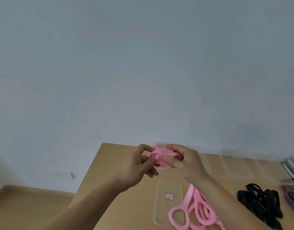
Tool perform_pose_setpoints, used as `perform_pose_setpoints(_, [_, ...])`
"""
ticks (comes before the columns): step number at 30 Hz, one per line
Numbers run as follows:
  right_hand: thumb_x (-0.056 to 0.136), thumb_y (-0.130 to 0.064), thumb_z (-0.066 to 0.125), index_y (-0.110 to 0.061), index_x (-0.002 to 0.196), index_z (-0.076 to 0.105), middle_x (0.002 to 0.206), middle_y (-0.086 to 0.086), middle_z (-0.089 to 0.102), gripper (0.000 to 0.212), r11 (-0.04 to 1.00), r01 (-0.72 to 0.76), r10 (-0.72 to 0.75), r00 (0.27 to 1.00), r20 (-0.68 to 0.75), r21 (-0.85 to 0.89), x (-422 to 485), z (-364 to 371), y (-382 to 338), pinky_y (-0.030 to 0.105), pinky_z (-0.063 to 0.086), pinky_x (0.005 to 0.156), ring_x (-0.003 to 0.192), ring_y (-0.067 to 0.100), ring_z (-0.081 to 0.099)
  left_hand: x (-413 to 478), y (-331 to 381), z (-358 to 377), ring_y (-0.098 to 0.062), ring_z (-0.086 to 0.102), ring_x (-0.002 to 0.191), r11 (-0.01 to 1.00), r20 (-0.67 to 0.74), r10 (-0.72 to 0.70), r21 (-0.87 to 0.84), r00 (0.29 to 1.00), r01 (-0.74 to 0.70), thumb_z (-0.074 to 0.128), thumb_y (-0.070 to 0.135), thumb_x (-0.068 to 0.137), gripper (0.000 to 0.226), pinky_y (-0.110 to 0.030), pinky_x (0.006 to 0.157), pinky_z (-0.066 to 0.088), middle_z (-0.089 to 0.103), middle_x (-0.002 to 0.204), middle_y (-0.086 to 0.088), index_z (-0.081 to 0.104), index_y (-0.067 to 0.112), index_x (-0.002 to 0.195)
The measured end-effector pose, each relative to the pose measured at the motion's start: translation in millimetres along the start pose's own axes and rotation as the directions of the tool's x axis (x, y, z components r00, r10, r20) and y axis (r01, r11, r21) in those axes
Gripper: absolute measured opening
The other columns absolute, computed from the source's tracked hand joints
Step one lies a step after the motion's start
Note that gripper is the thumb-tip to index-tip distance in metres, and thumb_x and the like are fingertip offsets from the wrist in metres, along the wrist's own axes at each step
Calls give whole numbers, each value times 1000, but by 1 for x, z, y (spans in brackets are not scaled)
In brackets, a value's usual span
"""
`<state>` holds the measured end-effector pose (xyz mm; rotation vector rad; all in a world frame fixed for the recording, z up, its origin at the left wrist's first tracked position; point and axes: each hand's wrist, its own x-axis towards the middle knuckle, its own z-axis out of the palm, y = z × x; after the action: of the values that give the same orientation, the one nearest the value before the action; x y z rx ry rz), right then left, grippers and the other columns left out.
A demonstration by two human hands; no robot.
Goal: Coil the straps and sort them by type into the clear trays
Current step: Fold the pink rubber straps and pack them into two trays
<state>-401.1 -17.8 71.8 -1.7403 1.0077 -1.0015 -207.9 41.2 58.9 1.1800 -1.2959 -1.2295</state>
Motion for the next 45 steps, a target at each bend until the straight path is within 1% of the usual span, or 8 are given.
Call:
perform_pose_setpoints(7, [80, -11, 79, -41, 99, 68, 95, -21, 73, 37, 999, -38, 38, 999, 2, 20, 9, 12, 1, 17, 54, 77, 92, -1, 67, 1, -6, -11, -29, 70, 72, 998, -41, -6, -57, 999, 4, 70, 44, 89, 44, -31, 63, 54, 74, 91, -16, 51, 14, 115])
perform_pose_setpoints(16, [81, -7, 78, -25, 110, 69, 98, -16, 72, 36, 997, -64, 63, 998, 23, 44, 17, 29, 0, 14, 53, 74, 90, -3, 67, 0, -11, -28, -31, 71, 73, 996, -80, -5, -87, 997, -2, 65, 34, 94, 32, -31, 64, 55, 74, 90, -14, 54, 13, 115])
perform_pose_setpoints(21, [80, -8, 78, -30, 105, 69, 99, -13, 73, 35, 996, -67, 66, 998, 11, 56, 20, 37, -2, 15, 52, 72, 91, 0, 68, -2, -9, -35, -32, 71, 72, 993, -104, 1, -121, 995, -14, 67, 37, 87, 40, -32, 62, 56, 75, 88, -14, 56, 11, 114])
perform_pose_setpoints(27, [80, -6, 78, -32, 103, 70, 100, -11, 73, 35, 997, -65, 65, 998, 7, 50, 21, 48, -5, 16, 54, 68, 89, 0, 68, -2, -9, -56, -34, 73, 92, 987, 59, -91, -130, 994, 98, 69, 43, 91, 44, -36, 74, 58, 74, 105, -13, 52, 15, 121])
perform_pose_setpoints(32, [79, -11, 80, -38, 103, 68, 97, -17, 73, 39, 998, -46, 48, 998, 33, -38, 22, 64, -6, 15, 52, 80, 93, 0, 67, 5, 1, -70, -29, 67, 80, 942, 116, -218, -233, 969, 240, 62, 48, 90, 53, -37, 70, 55, 69, 96, -11, 58, 2, 117])
perform_pose_setpoints(38, [79, -33, 79, -39, 107, 68, 99, -17, 69, 31, 955, -33, 70, 991, 114, -295, 21, 74, -7, 17, 49, 79, 89, -2, 63, 11, -7, -67, -17, 58, 61, 954, 100, -257, -129, 961, 269, 59, 27, 98, 24, -28, 57, 50, 64, 78, -7, 64, 8, 84])
perform_pose_setpoints(41, [74, -58, 68, -34, 103, 69, 94, -31, 61, 37, 843, 118, -71, 991, 110, -525, 12, 76, -1, 9, 40, 74, 93, -7, 53, 13, -22, -65, -17, 55, 57, 932, 90, -318, -151, 944, 329, 61, 25, 96, 24, -29, 55, 48, 63, 71, -6, 63, 5, 83])
perform_pose_setpoints(45, [74, -49, 73, -22, 101, 70, 97, -17, 65, 38, 745, 257, -202, 966, 159, -616, -2, 73, 23, 24, 46, 82, 93, 6, 55, 17, -43, -56, -18, 55, 56, 875, 133, -426, -190, 895, 445, 61, 23, 95, 22, -31, 55, 48, 64, 70, -8, 65, 3, 89])
